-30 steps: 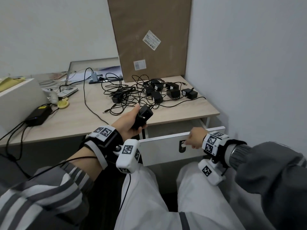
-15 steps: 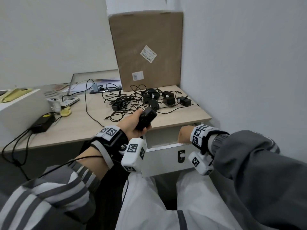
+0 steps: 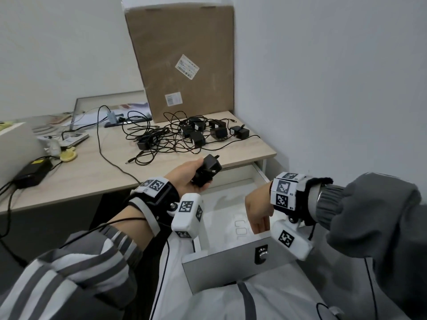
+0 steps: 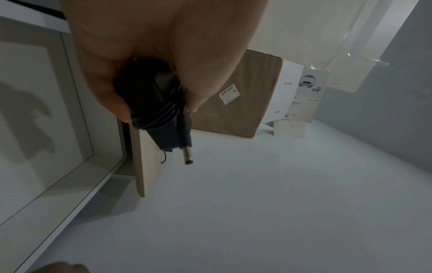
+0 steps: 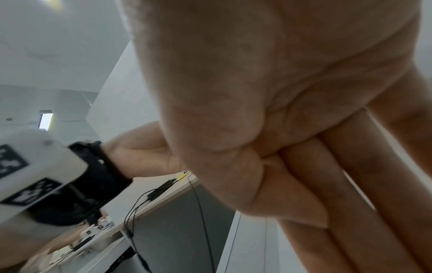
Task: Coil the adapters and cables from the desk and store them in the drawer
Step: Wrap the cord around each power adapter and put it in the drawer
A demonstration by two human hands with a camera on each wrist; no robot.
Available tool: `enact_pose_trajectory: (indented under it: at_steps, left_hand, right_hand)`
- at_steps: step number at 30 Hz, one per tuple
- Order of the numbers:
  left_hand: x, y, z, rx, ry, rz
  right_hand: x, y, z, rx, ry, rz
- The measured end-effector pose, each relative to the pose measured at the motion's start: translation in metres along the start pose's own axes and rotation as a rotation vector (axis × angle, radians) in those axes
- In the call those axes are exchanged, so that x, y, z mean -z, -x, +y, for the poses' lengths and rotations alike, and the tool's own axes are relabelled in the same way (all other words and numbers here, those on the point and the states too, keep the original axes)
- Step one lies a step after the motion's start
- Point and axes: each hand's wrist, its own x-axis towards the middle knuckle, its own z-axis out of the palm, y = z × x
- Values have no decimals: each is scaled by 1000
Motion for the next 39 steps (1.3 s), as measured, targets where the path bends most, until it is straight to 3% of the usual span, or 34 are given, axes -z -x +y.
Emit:
enact_pose_trajectory:
  at_steps: [6, 8, 11, 12, 15, 21, 24, 28, 33, 39]
  left_hand:
    - [-4, -6, -10, -56, -100, -2]
    - [-3, -10, -12, -66, -114, 16]
    - [0, -18, -16, -64, -173, 30]
    - [0, -21, -17, -54, -222, 10]
    - [0, -31, -21, -21, -343, -93]
    - [-8, -44, -16, 19, -425, -276]
    - [-12, -58, -18, 0, -346, -342]
    - [-18, -80, -28, -58, -259, -216]
    - [-17, -100, -43, -14, -241, -187]
    - [-21, -106, -38, -68, -262, -150]
  right_hand:
    - [4, 8, -5, 41, -28, 25]
    - [19, 9, -2, 29, -151, 195]
    - [42, 2, 5, 24, -381, 566]
    - [48, -2, 7, 58, -497, 606]
    - [57, -12, 9, 176, -806, 408]
    - [61, -36, 31, 177, -769, 277]
    - [59, -51, 41, 189, -888, 212]
    - [58, -72, 54, 137, -1157, 281]
    - [52, -83, 62, 128, -1423, 321]
    - [50, -84, 61, 169, -1611, 295]
